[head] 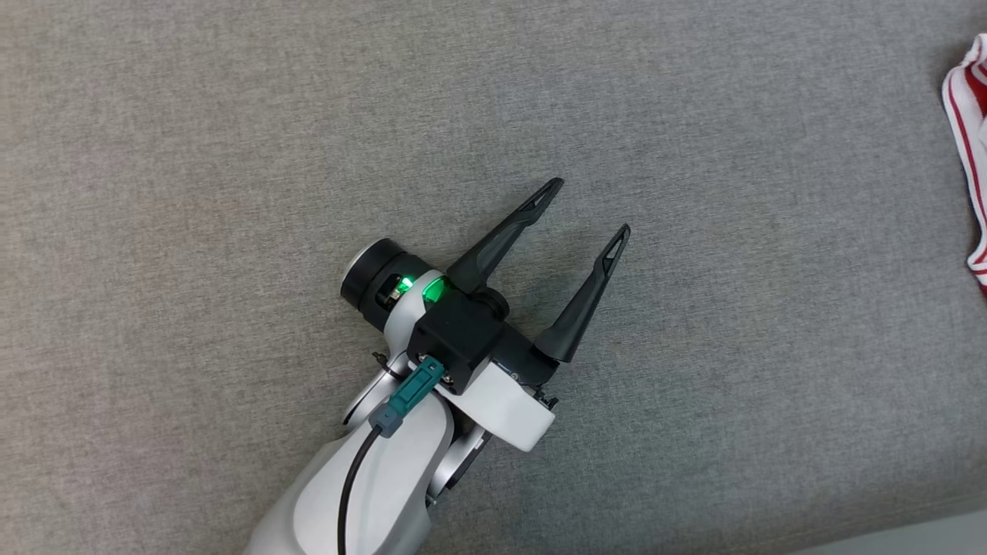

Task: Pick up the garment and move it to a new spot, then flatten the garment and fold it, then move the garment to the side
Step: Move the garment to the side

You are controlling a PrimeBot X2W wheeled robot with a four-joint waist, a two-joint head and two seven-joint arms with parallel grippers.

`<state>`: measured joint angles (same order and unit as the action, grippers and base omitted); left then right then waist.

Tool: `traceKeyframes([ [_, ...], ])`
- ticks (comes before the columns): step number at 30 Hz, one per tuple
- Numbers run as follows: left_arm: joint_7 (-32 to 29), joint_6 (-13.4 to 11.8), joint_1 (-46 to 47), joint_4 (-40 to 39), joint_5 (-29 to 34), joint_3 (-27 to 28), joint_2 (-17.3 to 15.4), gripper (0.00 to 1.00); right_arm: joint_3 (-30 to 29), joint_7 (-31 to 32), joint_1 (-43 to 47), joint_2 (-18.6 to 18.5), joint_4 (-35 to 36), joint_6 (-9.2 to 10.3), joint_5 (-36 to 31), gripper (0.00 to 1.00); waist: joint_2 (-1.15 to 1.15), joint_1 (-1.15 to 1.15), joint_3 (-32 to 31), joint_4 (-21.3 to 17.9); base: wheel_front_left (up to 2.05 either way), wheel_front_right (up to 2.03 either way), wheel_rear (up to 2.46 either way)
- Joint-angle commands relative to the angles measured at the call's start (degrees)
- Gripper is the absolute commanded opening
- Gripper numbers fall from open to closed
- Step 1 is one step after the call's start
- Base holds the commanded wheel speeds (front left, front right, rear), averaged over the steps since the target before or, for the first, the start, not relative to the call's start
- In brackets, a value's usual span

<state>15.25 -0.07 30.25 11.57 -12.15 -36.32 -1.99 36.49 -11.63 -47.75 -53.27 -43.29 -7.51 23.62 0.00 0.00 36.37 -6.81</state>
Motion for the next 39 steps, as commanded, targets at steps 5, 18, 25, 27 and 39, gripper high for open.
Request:
traceKeyframes([
  [5,-0.2,-0.8,-0.2,1.2,-1.1,0.2,-1.5,1.00,1.2,-1.3,-2.1,0.4,-3.0,0.05,-1.5,1.00,0.00,0.00,-1.2,0.6,0.00,0.00,0.00],
  [18,-0.2,-2.5,-4.4,-0.3,-4.3,1.3,-1.1,1.00,3.1,-1.9,-6.2,3.5,-6.8,0.05,-5.5,1.00,0.00,0.00,-11.4,0.2,0.00,0.00,0.00],
  [25,-0.1,-4.1,-9.2,-1.3,-5.7,5.7,-1.1,1.00,-0.7,-3.4,-4.5,11.7,-2.1,0.05,-4.9,1.00,0.00,0.00,-18.5,0.5,0.00,0.00,0.00],
  [27,-0.1,-4.3,-10.7,-1.2,-5.6,7.3,-1.1,1.00,-2.4,-3.7,-3.0,14.2,0.1,0.05,-5.3,1.00,0.00,0.00,-20.6,1.0,0.00,0.00,0.00],
  [39,-0.1,-6.0,-20.3,-3.3,-5.4,17.3,-1.1,1.00,-20.1,-3.6,19.5,30.4,24.1,0.05,-10.3,1.00,0.00,0.00,-30.3,5.2,0.00,0.00,0.00],
])
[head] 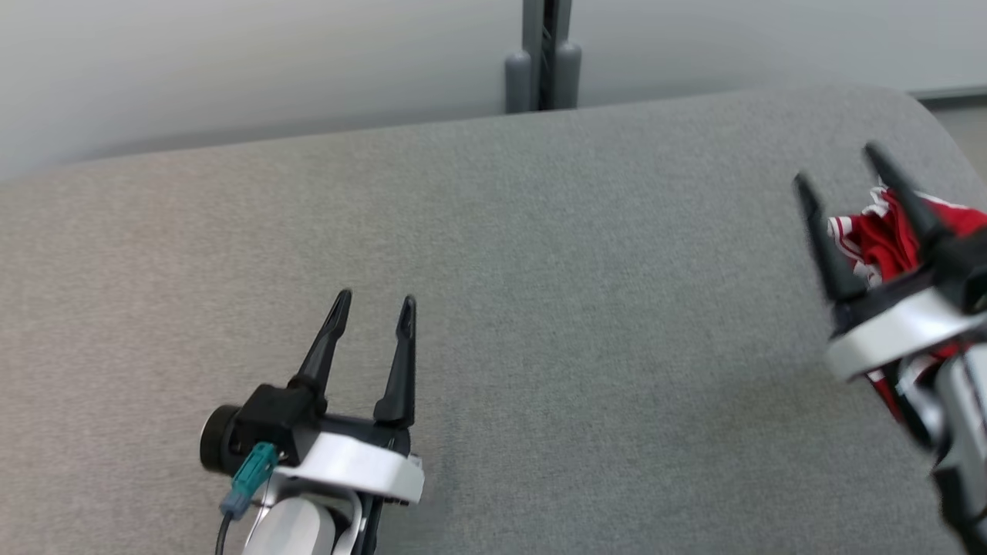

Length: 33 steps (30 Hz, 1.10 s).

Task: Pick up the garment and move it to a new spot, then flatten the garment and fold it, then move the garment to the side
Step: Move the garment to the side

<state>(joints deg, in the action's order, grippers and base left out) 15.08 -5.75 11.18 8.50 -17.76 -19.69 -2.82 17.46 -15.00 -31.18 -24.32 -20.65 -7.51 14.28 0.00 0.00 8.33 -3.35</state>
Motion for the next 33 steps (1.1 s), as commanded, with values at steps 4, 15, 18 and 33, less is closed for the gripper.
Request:
traceKeyframes([
  [4,0.1,-0.7,-4.3,-0.4,0.7,2.6,-0.2,1.00,-4.3,-0.2,11.0,7.2,6.8,0.05,-4.8,1.00,0.00,0.00,-4.5,3.2,0.00,0.00,0.00],
  [15,0.1,-1.8,-9.9,0.9,3.5,5.2,-0.3,1.00,-9.7,-0.2,24.4,16.7,12.0,0.05,-13.5,1.00,0.00,0.00,-8.3,6.4,0.00,0.00,0.00],
  [18,0.1,-1.7,-10.8,0.9,3.6,5.7,-0.2,1.00,-10.5,-0.2,26.6,18.4,13.3,0.05,-14.7,1.00,0.00,0.00,-8.8,7.0,0.00,0.00,0.00],
  [33,0.1,-2.6,-12.9,-0.1,3.5,5.9,-0.2,1.00,-11.4,-0.3,30.2,21.2,16.3,0.05,-16.6,1.00,0.00,0.00,-9.4,7.4,0.00,0.00,0.00],
])
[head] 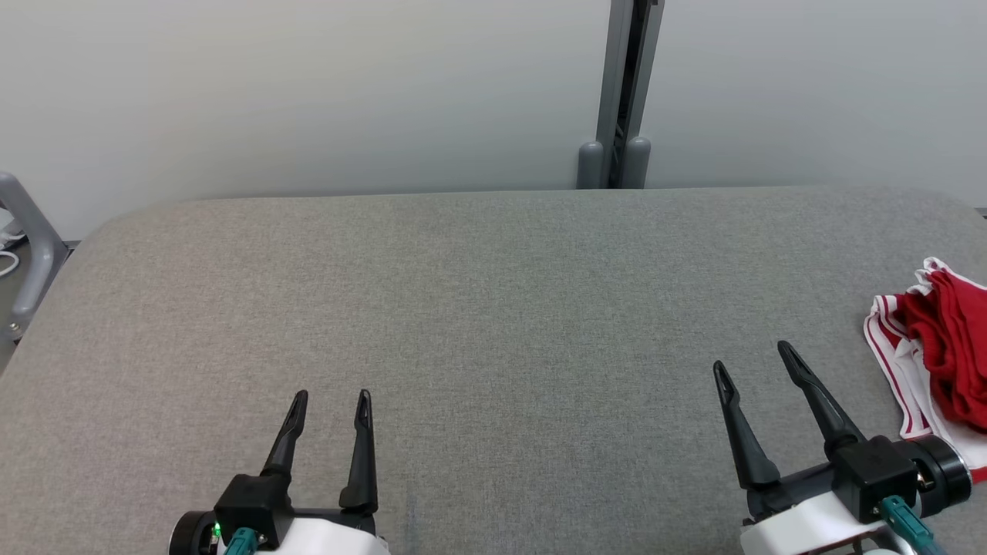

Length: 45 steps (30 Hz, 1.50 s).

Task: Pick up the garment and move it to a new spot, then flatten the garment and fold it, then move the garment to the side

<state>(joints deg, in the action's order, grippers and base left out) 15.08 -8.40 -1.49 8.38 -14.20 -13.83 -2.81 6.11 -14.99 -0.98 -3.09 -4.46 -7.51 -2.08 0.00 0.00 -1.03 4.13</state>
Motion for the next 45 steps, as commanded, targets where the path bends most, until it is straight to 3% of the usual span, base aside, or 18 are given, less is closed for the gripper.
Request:
traceKeyframes([
  [1,0.1,0.0,-0.3,0.0,0.0,0.0,-0.2,1.00,0.0,-0.3,0.0,0.0,0.1,0.05,-0.3,1.00,0.00,0.00,0.0,-0.2,0.00,0.00,0.00],
  [14,0.1,-1.5,-0.1,-0.5,0.9,0.0,-0.3,1.00,-0.6,-0.3,0.2,0.1,-0.7,0.05,2.9,1.00,0.00,0.00,0.1,-0.7,0.00,0.00,0.00],
  [19,0.1,-0.7,-0.2,-0.2,-0.4,0.2,-0.2,1.00,-0.3,-0.3,0.3,0.1,-0.9,0.05,2.9,1.00,0.00,0.00,0.2,-0.6,0.00,0.00,0.00],
  [28,0.1,0.2,-0.5,0.2,-2.1,0.8,-0.3,1.00,0.6,-0.3,0.4,0.1,-3.9,0.05,14.2,1.00,0.00,0.00,0.2,-0.5,0.00,0.00,0.00],
  [40,0.1,1.5,-0.7,0.8,-5.2,1.6,-0.2,1.00,0.8,-0.3,-0.5,0.1,-3.9,0.05,11.1,1.00,0.00,0.00,0.6,-0.7,0.00,0.00,0.00],
  [45,0.1,3.3,-0.8,1.3,-5.2,1.3,-0.2,1.00,-0.4,-0.3,-0.3,0.1,-3.3,0.05,10.6,1.00,0.00,0.00,0.7,-0.7,0.00,0.00,0.00],
])
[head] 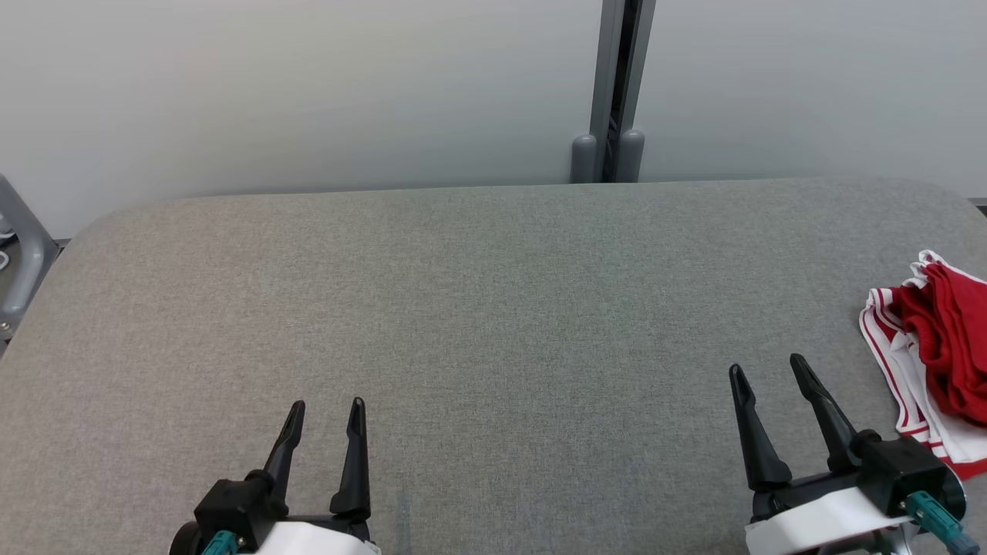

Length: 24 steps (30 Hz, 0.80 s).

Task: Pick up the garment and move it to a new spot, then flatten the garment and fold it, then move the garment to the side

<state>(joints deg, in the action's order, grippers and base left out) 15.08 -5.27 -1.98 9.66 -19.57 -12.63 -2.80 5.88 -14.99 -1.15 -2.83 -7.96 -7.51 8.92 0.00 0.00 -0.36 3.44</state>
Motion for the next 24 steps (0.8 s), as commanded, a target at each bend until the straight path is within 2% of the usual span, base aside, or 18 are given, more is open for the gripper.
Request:
traceKeyframes([
  [1,0.1,0.3,-0.3,0.1,0.0,0.1,-0.3,1.00,-0.3,-0.3,-0.1,-0.2,0.3,0.05,-0.4,1.00,0.00,0.00,0.0,0.0,0.00,0.00,0.00],
  [10,0.1,-0.3,-0.2,2.1,-3.4,0.4,-0.3,1.00,-0.6,-0.3,-0.2,-0.2,0.6,0.05,-0.4,1.00,0.00,0.00,0.1,-0.1,0.00,0.00,0.00],
  [11,0.0,-0.1,-0.1,2.3,-3.3,0.3,0.0,0.00,-0.4,0.0,0.1,0.0,0.2,0.00,0.0,0.00,0.00,0.00,0.1,-0.1,0.00,0.00,0.00],
  [17,-0.3,0.2,-0.5,3.7,-5.4,0.2,0.1,0.00,-0.7,0.8,1.0,0.2,-1.5,0.00,2.6,0.00,0.00,0.00,0.1,-0.1,0.00,0.00,0.00],
  [24,-1.4,1.4,1.7,4.9,-12.4,0.3,0.1,0.00,-3.0,3.5,0.1,-0.4,-2.4,0.00,10.8,0.00,0.00,0.00,0.1,-0.3,0.00,0.00,0.00],
])
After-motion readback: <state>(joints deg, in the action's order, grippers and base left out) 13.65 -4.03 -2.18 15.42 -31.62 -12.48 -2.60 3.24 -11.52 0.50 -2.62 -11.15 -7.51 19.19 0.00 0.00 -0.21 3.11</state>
